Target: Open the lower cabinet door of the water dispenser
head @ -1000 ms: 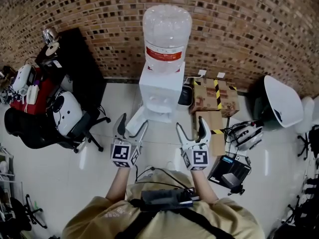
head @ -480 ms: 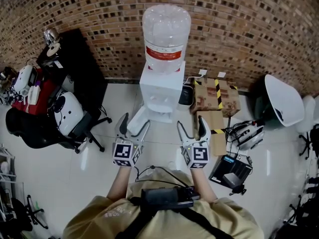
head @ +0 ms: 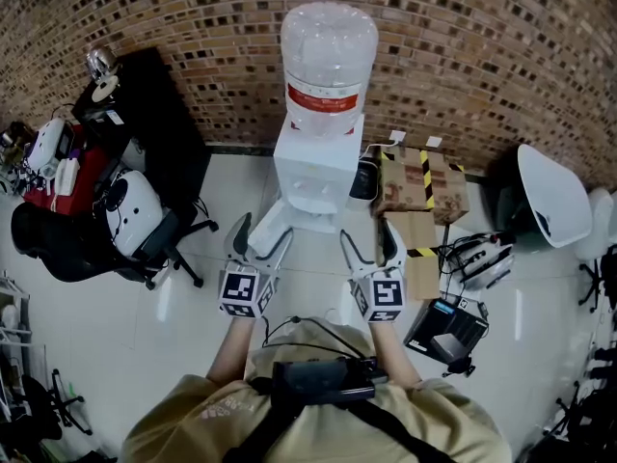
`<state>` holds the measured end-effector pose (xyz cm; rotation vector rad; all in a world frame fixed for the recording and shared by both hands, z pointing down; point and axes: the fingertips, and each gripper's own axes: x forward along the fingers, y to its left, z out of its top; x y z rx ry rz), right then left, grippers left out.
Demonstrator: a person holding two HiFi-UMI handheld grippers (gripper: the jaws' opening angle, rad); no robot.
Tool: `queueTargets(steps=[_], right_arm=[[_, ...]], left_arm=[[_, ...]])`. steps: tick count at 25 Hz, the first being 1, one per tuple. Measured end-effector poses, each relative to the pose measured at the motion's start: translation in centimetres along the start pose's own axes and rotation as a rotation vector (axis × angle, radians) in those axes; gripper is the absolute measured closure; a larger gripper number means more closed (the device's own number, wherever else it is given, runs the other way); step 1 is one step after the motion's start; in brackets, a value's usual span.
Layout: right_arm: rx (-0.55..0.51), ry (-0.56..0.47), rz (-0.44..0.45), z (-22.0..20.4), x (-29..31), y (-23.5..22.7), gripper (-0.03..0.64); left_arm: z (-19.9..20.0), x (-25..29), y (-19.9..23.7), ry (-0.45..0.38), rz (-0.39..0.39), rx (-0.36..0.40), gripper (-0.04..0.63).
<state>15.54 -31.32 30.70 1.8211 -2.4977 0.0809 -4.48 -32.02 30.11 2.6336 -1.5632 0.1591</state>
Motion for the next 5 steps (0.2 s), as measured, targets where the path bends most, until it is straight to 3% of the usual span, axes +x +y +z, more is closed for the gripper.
queueTargets(steps=[5], right_arm=[[0.004, 0.014, 0.026, -0.44, 1.04, 0.47, 0.221]], left_arm=[[-0.55, 0.12, 0.53, 0.007, 0.006, -0.001, 0.227]])
